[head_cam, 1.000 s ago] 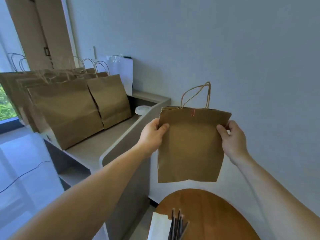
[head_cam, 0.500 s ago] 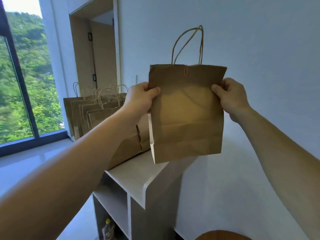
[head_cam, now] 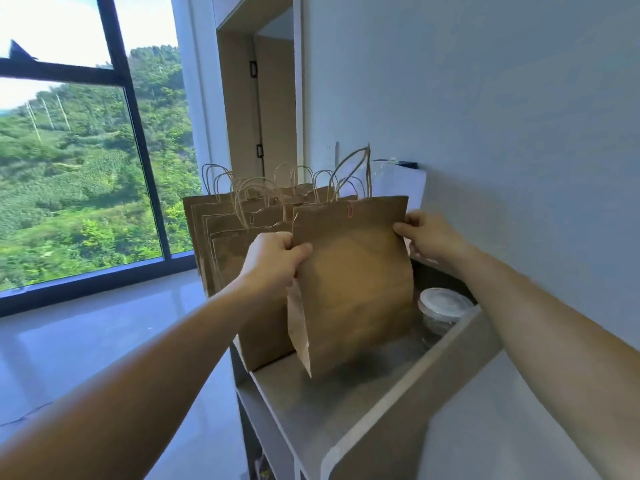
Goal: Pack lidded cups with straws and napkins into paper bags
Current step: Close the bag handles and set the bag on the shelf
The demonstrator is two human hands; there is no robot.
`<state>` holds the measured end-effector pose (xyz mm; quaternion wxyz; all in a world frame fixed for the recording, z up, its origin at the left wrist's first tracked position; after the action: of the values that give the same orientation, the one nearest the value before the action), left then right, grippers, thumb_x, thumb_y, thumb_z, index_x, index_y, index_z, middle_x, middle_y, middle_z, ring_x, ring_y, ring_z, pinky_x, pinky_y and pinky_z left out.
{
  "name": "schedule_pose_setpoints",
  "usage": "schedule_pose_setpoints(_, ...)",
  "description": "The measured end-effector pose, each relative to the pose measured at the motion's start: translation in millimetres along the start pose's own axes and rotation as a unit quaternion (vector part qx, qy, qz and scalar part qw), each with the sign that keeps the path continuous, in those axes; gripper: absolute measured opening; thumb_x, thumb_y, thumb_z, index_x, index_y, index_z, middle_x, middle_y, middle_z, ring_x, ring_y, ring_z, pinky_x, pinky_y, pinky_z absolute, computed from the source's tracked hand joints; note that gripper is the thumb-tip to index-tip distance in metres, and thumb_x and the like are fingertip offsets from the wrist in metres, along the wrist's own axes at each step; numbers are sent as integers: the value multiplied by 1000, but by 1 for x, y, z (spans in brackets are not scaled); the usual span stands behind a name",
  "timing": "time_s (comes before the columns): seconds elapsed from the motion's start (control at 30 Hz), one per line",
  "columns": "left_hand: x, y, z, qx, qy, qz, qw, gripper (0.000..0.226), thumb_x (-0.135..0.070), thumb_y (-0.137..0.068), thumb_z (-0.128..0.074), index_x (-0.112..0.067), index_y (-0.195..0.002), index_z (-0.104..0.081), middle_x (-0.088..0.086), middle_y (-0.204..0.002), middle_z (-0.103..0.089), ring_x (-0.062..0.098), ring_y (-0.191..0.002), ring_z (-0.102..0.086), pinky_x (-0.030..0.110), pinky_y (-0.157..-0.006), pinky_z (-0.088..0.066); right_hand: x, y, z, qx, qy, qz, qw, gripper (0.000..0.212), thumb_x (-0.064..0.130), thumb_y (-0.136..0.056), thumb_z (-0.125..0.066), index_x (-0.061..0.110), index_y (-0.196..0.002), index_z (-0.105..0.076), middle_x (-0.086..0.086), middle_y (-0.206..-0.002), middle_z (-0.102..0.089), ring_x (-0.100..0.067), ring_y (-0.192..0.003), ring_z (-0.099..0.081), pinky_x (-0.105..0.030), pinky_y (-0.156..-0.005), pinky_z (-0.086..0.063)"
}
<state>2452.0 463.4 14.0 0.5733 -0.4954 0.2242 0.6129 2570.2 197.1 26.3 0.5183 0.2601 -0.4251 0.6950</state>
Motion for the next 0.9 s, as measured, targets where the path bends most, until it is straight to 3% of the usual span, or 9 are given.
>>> schedule_pose_setpoints(0.07, 19, -5, -18, 3, -8, 20, 1000, 23, -25, -90, -67, -3, -86, -71, 13, -79, -74, 28, -66, -69, 45, -66, -59, -24, -17, -14, 43, -13, -37, 998, 13, 18, -100, -57, 8, -101, -64, -14, -86, -61, -14, -53, -60, -27, -48, -45)
schedule_pose_setpoints(0.17, 39, -9, -41, 2, -34, 31, 999, 23, -26, -92, -65, -7, -80, -71, 9, -72, -72, 15, -56, -61, 41, -68, -58, -49, -35, -31, 94, -54, -76, 991, 31, 16, -102, -53, 2, -130, -53, -17, -94, -63, -26, -66, -71, -29, -53, -57)
schedule_pose_setpoints(0.27, 49, -15, -56, -19, -42, 26, 999, 25, -29, -92, -63, -9, -78, -69, 11, -74, -71, 17, -59, -59, 41, -68, -55, -63, -50, -37, 94, -58, -66, 992, 23, 15, -103, -50, 2, -121, -57, -16, -84, -63, -22, -62, -71, -29, -59, -60)
schedule_pose_setpoints(0.47, 50, -33, -85, -20, -33, 10, 999, 27, -31, -93, -63, -11, -75, -67, 12, -73, -70, 30, -73, -66, 44, -72, -56, -76, -74, -24, 68, -65, -46, 994, 12, 11, -103, -51, 9, -95, -60, -19, -85, -61, -20, -57, -69, -28, -56, -60)
schedule_pose_setpoints(0.57, 49, -41, -103, -11, -20, 8, 1000, 23, -31, -94, -62, -17, -78, -71, 5, -75, -73, 26, -79, -68, 43, -75, -56, -86, -80, -12, 55, -64, -43, 995, 12, 11, -103, -50, 9, -97, -59, -13, -88, -63, -24, -62, -68, -33, -62, -60)
schedule_pose_setpoints(0.67, 44, -48, -121, -4, -23, 2, 1000, 24, -32, -94, -61, -19, -76, -71, 4, -74, -73, 22, -73, -67, 38, -71, -56, -97, -84, 2, 35, -78, -51, 995, 14, 9, -103, -47, 10, -95, -59, -10, -82, -61, -21, -56, -65, -28, -54, -58)
schedule_pose_setpoints(0.77, 36, -53, -136, 5, -29, -9, 1000, 28, -32, -94, -61, -23, -67, -65, -6, -56, -62, 13, -55, -54, 31, -61, -49, -108, -83, 14, 15, -79, -70, 994, 16, 9, -104, -47, 11, -94, -59, -11, -77, -61, -16, -52, -65, -25, -51, -57)
schedule_pose_setpoints(0.9, 31, -54, -146, 16, -35, -15, 999, 25, -32, -94, -60, -18, -75, -68, -8, -57, -58, 14, -57, -51, 30, -59, -46, -121, -79, 23, 3, -80, -100, 992, 15, 11, -104, -47, 9, -94, -58, -17, -72, -60, -17, -54, -67, -27, -53, -59)
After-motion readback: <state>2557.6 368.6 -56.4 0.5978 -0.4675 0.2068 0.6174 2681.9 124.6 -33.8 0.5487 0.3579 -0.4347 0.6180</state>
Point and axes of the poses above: each hand's wrist, its own y-axis away from the middle knuckle, its own z-axis out of the back of the hand, x = y × z, the point moved 2 cm from there along -y, towards the middle knuckle
